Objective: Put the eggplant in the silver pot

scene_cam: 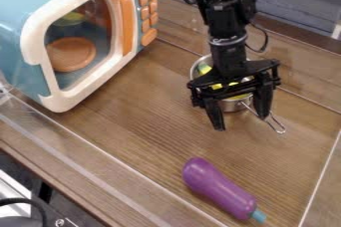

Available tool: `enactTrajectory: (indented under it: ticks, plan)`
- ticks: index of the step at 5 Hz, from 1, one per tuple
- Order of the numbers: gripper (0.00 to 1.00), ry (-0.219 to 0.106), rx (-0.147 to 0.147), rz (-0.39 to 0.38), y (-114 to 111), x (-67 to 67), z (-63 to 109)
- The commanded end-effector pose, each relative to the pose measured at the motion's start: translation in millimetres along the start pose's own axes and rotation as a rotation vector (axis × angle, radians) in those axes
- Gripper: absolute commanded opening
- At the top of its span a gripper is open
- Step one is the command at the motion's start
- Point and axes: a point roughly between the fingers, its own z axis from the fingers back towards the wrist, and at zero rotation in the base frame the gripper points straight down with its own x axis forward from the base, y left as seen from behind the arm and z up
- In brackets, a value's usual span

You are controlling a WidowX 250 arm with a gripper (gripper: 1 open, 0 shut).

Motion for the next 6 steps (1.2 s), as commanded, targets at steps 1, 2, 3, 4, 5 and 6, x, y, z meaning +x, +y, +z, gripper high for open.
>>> enactTrajectory:
  ticks: [1,2,3,4,5,6]
  plan:
    - [1.00,-0.038,-0.035,0.003,7,2.8,25.0]
    - [1.00,-0.037,-0.028,-0.022,13,-1.5,22.9]
    - [1.00,-0.030,-0.025,-0.050,16,-5.3,24.4]
    - [1.00,-0.007,-0.018,-0.129,19,-7.1,23.1]
    - [1.00,0.014,-0.011,-0.205,23,-8.4,21.7]
    - [1.00,0.019,-0.012,-0.216,31,-11.0,20.1]
